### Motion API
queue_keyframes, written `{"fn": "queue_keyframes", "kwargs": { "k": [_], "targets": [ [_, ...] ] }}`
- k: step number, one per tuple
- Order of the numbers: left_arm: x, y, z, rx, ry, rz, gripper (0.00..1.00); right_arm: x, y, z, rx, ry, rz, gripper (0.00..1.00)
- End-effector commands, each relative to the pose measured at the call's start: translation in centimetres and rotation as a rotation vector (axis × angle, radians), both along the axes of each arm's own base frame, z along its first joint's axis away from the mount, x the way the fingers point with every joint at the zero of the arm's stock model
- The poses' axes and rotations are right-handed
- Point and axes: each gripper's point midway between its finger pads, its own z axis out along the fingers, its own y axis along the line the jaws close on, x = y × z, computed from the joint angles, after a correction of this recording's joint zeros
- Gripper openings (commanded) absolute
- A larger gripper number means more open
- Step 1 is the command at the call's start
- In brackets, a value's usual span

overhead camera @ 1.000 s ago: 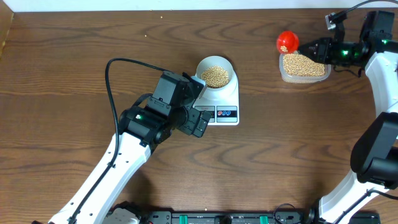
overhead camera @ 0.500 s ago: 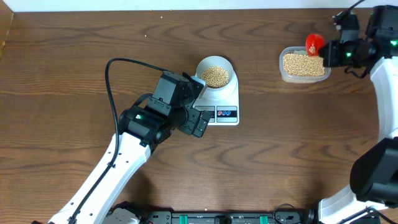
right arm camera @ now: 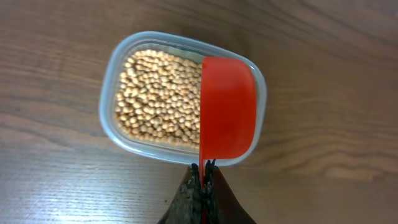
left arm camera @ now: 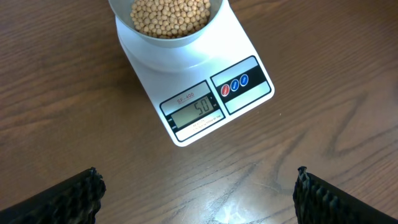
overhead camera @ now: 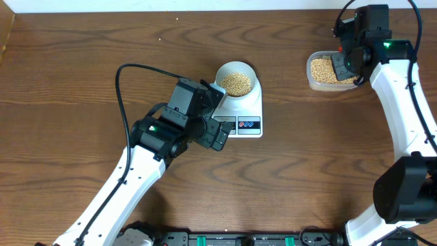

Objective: Scoop item into bowl and weigh 50g on scale
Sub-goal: 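Lower the scoop into the tub and open the right gripper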

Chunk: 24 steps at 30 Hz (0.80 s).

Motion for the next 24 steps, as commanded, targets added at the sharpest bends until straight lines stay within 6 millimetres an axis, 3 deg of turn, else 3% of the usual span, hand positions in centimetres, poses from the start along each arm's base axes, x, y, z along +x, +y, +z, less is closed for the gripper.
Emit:
{"fn": "queue_keyframes", "kwargs": {
  "k": [1,4,12,20,21,23,24],
  "targets": [
    [0.0,0.4,-0.3,0.015,0.0,0.005,0.99,-0.1,-1.5,0.7,0.02,-0.036,-0.173,0.01],
    [0.0,0.4,-0.3,0.015,0.0,0.005,0.99,-0.2,-1.3,0.3,0.209,-0.045,-0.336,0.01],
    [0.0,0.4,-0.3,0.015,0.0,0.005,0.99,0.5,-0.3,-0.4,0.546,-0.042,-0.477,0.06],
    [0.0,0.4,-0.3,0.015,-0.001,0.005,0.99,0.7,1.3,-3.9,0.787,-0.022,-0.513,0.03],
    [0.0,0.4,-0.3,0.015,0.0,0.005,0.99,0.5,1.2,-4.4,0.785,-0.015,-0.521,0.06],
    [0.0,0.4,-0.3,0.015,0.0,0.005,0.99,0.3,0.9,-4.9,0.784,-0.01,-0.531,0.26],
    [0.0,0.4,-0.3,0.015,0.0,0.005,0.99,0.2,0.7,-4.9,0.785,-0.009,-0.535,0.29]
  ]
}}
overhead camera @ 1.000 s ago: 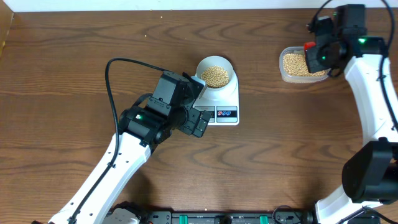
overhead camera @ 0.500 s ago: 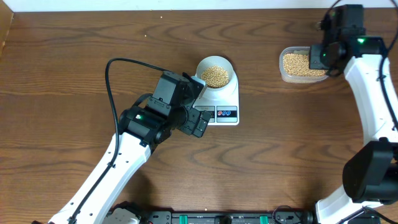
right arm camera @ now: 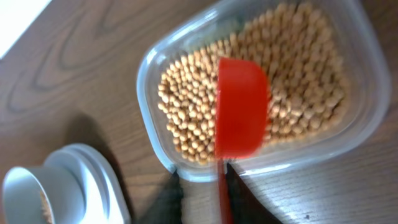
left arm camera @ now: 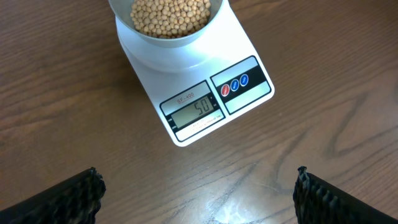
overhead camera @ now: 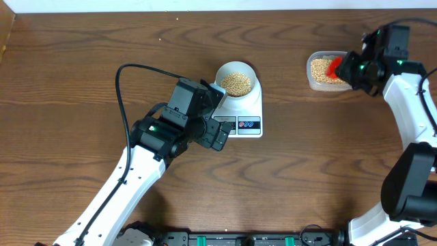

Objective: Scoop item into bowl and weigh 50g on scale
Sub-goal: 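Lower the scoop into the tub and open the right gripper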

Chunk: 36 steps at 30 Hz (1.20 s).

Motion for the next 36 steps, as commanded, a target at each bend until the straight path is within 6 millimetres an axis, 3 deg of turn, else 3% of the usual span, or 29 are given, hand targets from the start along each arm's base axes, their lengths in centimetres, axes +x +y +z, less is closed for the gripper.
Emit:
{"fn": "queue_keyframes", "kwargs": {
  "k": [1,12,27,36],
  "targets": [
    [0.0,0.4,-0.3,0.015,-0.001,0.005,0.99,-0.2,-0.1,0.1,0.068,0.001,-0.024,0.32],
    [0.0,0.4,-0.3,0.015,-0.001,0.005,0.99,-0.3,-2.8,0.4,0.068,-0.008,-0.084,0.99],
    [0.0,0.4,-0.3,0.015,-0.001,0.005,0.99,-1.0,-3.1,4.5,0.041,-0.1,-0.063,0.99],
    [0.0,0.4,-0.3,0.015,-0.001,0.005,0.99,-3.3,-1.6,7.1,0.035,-0.13,0.049,0.99]
  ]
}}
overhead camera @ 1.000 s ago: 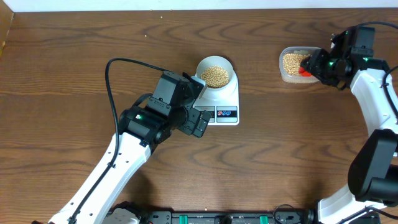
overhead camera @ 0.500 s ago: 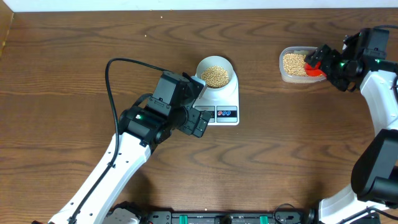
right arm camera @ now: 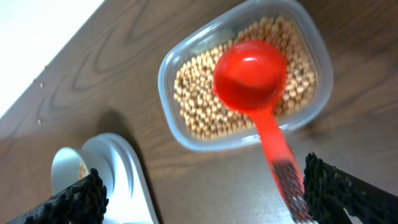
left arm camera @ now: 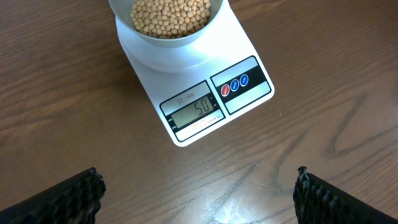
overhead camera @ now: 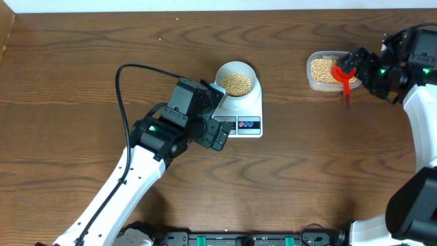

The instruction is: Scoop item into bowl and weigh 50g on scale

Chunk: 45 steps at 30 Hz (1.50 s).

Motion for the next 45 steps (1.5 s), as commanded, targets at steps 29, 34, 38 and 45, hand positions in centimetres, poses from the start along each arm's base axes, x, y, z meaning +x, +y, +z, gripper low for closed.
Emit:
{"fn": "queue_keyframes", "kwargs": {
  "k": [29,34,38,45],
  "targets": [
    [0.0,0.4,-0.3,0.015,0.0,0.005,0.99,-14.0,3.2,10.7,0.144,0.03,-0.18,0.99],
    [0.0,0.4,-0.3,0.015,0.0,0.005,0.99,-14.5,3.8,10.7,0.164,0.043,-0.156,0.99],
    [0.0,0.4,-0.3,0.015,0.0,0.005,0.99,-14.5,3.3,11.3,0.051,-0.028,-0.087,0.99],
    [0.0,0.4,-0.3,0.015,0.0,0.005,0.99,-15.1,1.9,14.3,-0.252,-0.216,-0.023,0.99]
  ]
}}
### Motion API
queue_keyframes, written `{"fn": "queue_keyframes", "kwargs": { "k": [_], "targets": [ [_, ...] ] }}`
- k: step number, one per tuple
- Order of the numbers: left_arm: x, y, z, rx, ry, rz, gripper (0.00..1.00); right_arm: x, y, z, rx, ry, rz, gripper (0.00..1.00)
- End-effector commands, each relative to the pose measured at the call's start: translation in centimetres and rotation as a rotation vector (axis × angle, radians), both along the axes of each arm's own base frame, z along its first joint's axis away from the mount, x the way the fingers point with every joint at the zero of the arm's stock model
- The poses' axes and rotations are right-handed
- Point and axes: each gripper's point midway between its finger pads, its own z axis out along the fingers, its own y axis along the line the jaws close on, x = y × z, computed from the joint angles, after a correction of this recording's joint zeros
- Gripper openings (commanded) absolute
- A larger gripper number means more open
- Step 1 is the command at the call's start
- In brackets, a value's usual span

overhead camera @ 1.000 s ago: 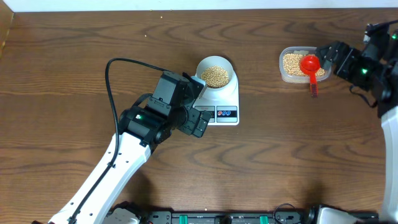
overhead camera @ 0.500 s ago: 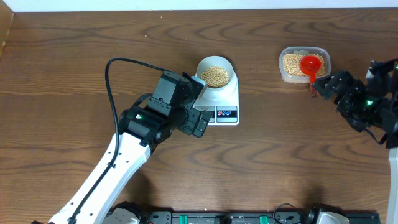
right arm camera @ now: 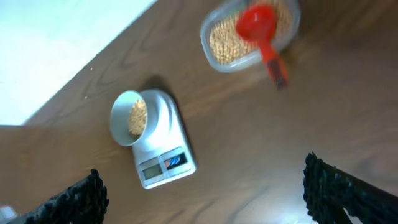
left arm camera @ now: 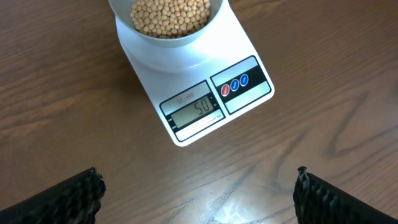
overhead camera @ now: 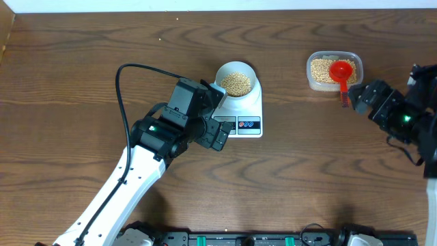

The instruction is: Scoop item into bowl and weigh 50g on scale

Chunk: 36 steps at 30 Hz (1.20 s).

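Observation:
A white bowl (overhead camera: 236, 81) of soybeans sits on the white scale (overhead camera: 240, 116), whose display (left arm camera: 195, 110) reads 50. The red scoop (overhead camera: 341, 73) rests in the clear tub of soybeans (overhead camera: 322, 71), its handle sticking out over the near rim. My left gripper (overhead camera: 217, 134) hangs open just in front of the scale. My right gripper (overhead camera: 363, 98) is open and empty, off to the right of the tub and clear of the scoop. The right wrist view shows the scoop (right arm camera: 259, 29), tub (right arm camera: 226, 40) and scale (right arm camera: 160, 157) from well back.
The wooden table (overhead camera: 82, 75) stretches bare to the left. A black cable (overhead camera: 123, 96) loops over the left arm. The table's back edge meets a white wall (right arm camera: 56, 43).
My right gripper has drawn back from the scoop handle toward the right front, farther from the tub. The scoop stays lying in the tub. The left arm has not moved.
My right gripper first held the red scoop over the tub of soybeans, then tilted it in the tub. Later it stood open with the scoop left in the tub, and now it is pulled away. The scale read 50 throughout.

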Motion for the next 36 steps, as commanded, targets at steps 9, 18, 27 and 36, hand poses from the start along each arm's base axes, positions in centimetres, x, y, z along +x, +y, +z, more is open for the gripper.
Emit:
{"fn": "queue_keyframes", "kwargs": {
  "k": [9,18,27,36],
  "targets": [
    [0.0,0.4,-0.3,0.015,-0.001,0.005,0.99,-3.7,-1.7,2.6,-0.392,-0.274,-0.037,0.99],
    [0.0,0.4,-0.3,0.015,-0.001,0.005,0.99,-4.4,-1.0,-2.0,-0.384,-0.559,-0.066,0.99],
    [0.0,0.4,-0.3,0.015,-0.001,0.005,0.99,-5.1,-1.0,-5.1,-0.372,-0.822,-0.119,0.99],
    [0.0,0.4,-0.3,0.015,-0.001,0.005,0.99,-4.8,-0.7,-7.0,-0.362,-0.904,-0.123,0.99]
  ]
}}
